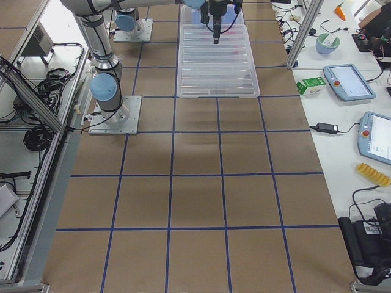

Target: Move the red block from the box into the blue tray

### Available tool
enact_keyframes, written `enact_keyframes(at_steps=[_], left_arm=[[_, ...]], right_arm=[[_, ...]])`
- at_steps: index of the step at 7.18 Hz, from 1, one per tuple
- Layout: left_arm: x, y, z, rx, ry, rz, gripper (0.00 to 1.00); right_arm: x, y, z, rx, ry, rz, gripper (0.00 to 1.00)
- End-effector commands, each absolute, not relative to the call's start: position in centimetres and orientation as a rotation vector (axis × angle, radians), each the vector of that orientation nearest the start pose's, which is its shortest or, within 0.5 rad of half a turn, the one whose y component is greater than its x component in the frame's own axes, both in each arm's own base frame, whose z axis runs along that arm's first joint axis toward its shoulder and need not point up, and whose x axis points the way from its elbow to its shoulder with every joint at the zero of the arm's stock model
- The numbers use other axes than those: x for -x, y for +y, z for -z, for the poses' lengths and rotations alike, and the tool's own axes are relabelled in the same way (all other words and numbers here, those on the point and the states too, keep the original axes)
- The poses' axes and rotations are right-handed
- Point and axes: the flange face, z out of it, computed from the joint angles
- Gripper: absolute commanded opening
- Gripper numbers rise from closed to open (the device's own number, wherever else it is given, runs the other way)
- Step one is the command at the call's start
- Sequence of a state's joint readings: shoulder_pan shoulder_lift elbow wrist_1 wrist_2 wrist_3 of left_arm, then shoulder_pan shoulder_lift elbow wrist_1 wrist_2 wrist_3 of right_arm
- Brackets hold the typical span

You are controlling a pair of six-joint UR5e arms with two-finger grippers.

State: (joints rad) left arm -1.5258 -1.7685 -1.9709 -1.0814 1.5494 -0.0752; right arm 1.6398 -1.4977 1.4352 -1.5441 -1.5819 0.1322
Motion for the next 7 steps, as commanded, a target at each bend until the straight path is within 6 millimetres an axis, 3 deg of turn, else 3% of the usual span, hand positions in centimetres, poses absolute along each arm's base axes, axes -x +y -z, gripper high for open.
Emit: enact_keyframes(at_steps=[1,4,5,7], left_arm=[[11.3,-50.5,-22.6,0.193,3.147,-0.197,1.0],[10.7,-50.7,-18.6,0.199,3.109,-0.234,1.0],[10.7,-50.8,-18.2,0.196,3.109,-0.241,0.74],[10.7,-51.2,-18.1,0.201,3.108,-0.241,0.03]], right_arm=[[-17.0,-51.5,-51.4,-0.099,3.147,0.057,1.0],[-16.9,-51.5,-51.4,-0.102,3.151,0.058,1.0],[-16.8,-51.5,-51.6,-0.104,3.152,0.063,1.0],[-16.8,-51.4,-51.7,-0.1,3.151,0.065,1.0]])
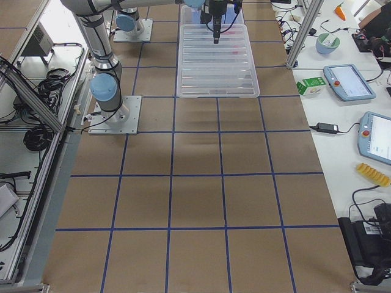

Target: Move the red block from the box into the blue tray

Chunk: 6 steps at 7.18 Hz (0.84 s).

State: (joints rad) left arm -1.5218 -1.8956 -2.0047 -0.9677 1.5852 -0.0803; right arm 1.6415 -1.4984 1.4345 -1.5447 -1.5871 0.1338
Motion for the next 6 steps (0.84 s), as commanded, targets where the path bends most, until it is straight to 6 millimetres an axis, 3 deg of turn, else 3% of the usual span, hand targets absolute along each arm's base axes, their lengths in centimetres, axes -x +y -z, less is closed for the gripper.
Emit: enact_keyframes(at_steps=[1,2,5,6], left_arm=[[10.7,-51.5,-18.8,0.199,3.11,-0.213,0.0],[10.7,-52.4,-21.6,0.197,3.112,-0.146,0.0],[10.4,-56.0,-36.4,0.176,3.102,-0.274,0.0],[9.9,-56.3,-39.4,0.153,3.067,-0.227,0.0]], right_arm=[[-16.8,-51.5,-51.6,-0.095,3.154,0.063,1.0],[-16.9,-51.3,-52.0,-0.104,3.148,0.074,1.0],[-16.6,-51.6,-51.7,-0.099,3.148,0.064,1.0],[-16.3,-51.7,-51.7,-0.105,3.154,0.063,1.0]])
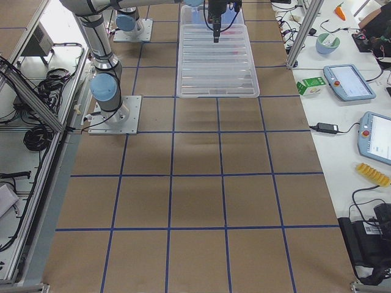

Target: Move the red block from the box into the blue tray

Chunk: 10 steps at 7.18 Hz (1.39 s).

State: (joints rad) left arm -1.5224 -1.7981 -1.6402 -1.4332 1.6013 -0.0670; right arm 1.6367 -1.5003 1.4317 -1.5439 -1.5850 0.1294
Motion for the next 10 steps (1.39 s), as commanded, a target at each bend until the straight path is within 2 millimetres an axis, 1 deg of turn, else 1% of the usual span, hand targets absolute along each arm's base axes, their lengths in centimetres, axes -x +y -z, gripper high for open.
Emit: enact_keyframes(at_steps=[1,2,3,4,5,6,7,8,9,10], left_arm=[[6.8,-56.7,-40.7,0.186,3.049,-0.193,0.0],[0.0,-56.9,-40.3,0.063,3.071,-0.223,0.0],[-7.7,-57.1,-39.2,0.001,3.101,-0.241,0.0],[-13.3,-57.0,-36.3,0.056,3.119,-0.25,0.0],[-16.0,-56.4,-32.1,-0.003,3.131,-0.254,0.0],[-17.5,-55.3,-26.9,-0.019,3.127,-0.218,0.0],[-17.1,-54.0,-22.8,-0.008,3.12,-0.195,0.0],[-16.7,-53.3,-21.1,-0.007,3.126,-0.21,0.0],[-16.5,-53.0,-20.6,-0.004,3.135,-0.222,0.0],[-16.1,-53.3,-20.0,0.01,3.184,-0.203,0.03]], right_arm=[[-15.3,-52.1,-52.0,-0.105,3.154,0.074,1.0],[-13.6,-52.4,-51.9,-0.105,3.163,0.065,1.0],[-9.6,-53.4,-52.0,-0.04,3.166,0.075,1.0],[-1.5,-54.0,-51.4,-0.039,3.155,0.035,1.0],[5.4,-53.8,-50.7,0.069,3.155,0.02,1.0],[10.0,-52.7,-48.6,0.02,3.141,-0.039,1.0],[10.7,-52.5,-47.2,0.01,3.148,-0.045,1.0],[10.9,-52.1,-44.9,0.003,3.14,-0.085,1.0],[10.9,-52.5,-41.8,-0.007,3.123,-0.088,1.0],[11.3,-53.2,-37.8,-0.012,3.131,-0.07,1.0]])
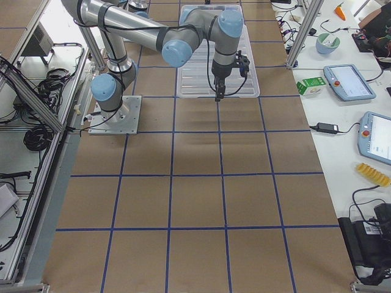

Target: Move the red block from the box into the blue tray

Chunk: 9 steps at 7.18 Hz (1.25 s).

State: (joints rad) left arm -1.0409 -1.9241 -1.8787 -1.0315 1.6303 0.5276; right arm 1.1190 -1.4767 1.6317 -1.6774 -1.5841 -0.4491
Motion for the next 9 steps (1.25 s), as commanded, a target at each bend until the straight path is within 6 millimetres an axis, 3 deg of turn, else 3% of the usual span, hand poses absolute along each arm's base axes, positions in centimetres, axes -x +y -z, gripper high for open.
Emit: enact_keyframes(at_steps=[1,2,3,5,7,8,9], left_arm=[[-16.1,-53.6,-19.3,0.01,3.188,-0.218,0.25],[-16.2,-53.8,-20.0,0.002,3.173,-0.202,0.68],[-16.3,-54.3,-21.7,-0.003,3.156,-0.163,0.96],[-15.9,-55.0,-26.5,-0.02,3.162,-0.186,1.0],[-15.0,-54.5,-36.8,-0.026,3.187,-0.256,1.0],[-11.1,-54.8,-41.7,-0.018,3.167,-0.22,1.0],[-4.5,-54.3,-45.5,-0.029,3.134,-0.145,1.0]], right_arm=[[11.0,-52.7,-36.5,-0.009,3.135,-0.057,1.0],[10.9,-52.5,-36.1,-0.014,3.128,-0.065,1.0],[10.8,-52.5,-36.0,-0.019,3.126,-0.066,1.0],[10.2,-52.3,-35.5,-0.029,3.103,-0.059,1.0],[8.8,-52.1,-34.4,-0.047,3.026,-0.046,1.0],[7.7,-52.3,-34.2,-0.053,3.005,-0.043,1.0],[5.2,-52.7,-33.8,-0.02,2.994,-0.054,1.0]])
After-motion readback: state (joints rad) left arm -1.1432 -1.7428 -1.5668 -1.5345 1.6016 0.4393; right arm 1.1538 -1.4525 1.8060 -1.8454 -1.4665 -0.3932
